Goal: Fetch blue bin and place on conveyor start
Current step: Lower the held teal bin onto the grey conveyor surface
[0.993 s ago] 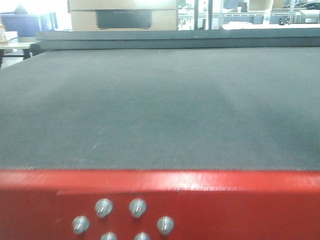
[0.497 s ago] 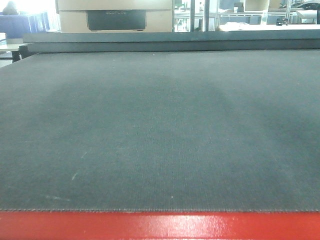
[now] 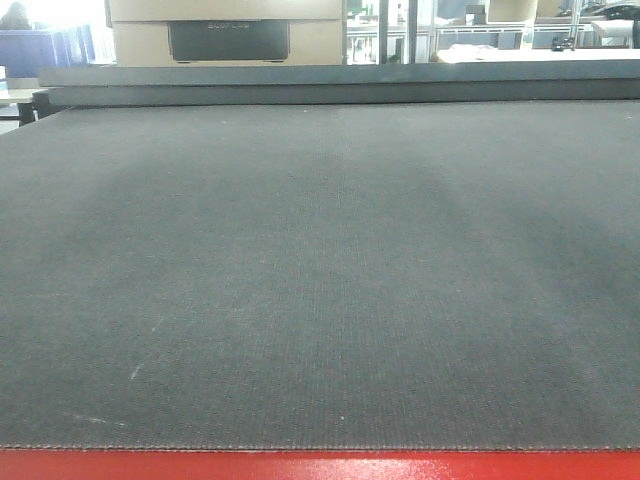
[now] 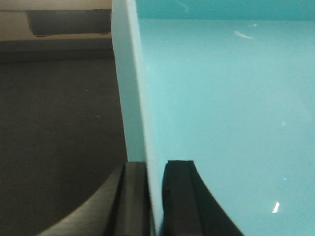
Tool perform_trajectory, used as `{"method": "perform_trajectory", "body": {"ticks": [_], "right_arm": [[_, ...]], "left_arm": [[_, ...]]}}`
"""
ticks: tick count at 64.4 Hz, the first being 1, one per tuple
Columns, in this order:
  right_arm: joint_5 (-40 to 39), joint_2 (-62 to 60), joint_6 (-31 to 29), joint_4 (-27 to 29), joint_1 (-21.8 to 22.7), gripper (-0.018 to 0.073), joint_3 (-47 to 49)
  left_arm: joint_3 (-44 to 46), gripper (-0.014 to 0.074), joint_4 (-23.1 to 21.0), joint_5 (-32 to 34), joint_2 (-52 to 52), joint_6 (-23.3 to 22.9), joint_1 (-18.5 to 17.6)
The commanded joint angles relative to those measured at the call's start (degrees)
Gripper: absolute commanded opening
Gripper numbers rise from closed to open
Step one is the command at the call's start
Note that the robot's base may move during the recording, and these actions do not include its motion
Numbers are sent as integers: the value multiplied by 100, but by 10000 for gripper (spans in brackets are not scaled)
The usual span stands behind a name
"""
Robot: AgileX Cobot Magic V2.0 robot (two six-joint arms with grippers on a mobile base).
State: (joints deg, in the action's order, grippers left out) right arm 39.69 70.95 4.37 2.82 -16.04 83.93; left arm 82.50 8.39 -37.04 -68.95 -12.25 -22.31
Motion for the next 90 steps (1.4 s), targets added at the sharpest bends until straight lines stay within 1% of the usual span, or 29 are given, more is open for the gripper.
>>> {"method": "perform_trajectory", "body": {"ticks": [1,51,60,68,74,80,86,90], "right_arm": [[-335,-65,-125,83,4,-153,34],[-385,-65,-125,83,4,-153,34],[-316,-65,-125,218,4,-153,48],[31,-65,-125,240,4,-153,45],[311,-65,-125,240,4,-153,-108],[355,-26,-125,240,4,-153,-466],[148,115,-125,240,4,-153,-935],[-7,256,-125,240,4,-153,-1238]], "left_arm": [[24,-111,-148,352,58,38,-32],[24,-111,-148,405,58,38,-32],[24,-111,-184,252,58,38,-32],[-6,-111,-190,-275,47,38,-21],[-288,-111,-172,-377,37,38,-12],[-728,-111,-172,-305,-36,38,-12],[-1287,-111,-172,-22,-204,38,-12],[-1576,-111,-213,136,-375,27,49]]}}
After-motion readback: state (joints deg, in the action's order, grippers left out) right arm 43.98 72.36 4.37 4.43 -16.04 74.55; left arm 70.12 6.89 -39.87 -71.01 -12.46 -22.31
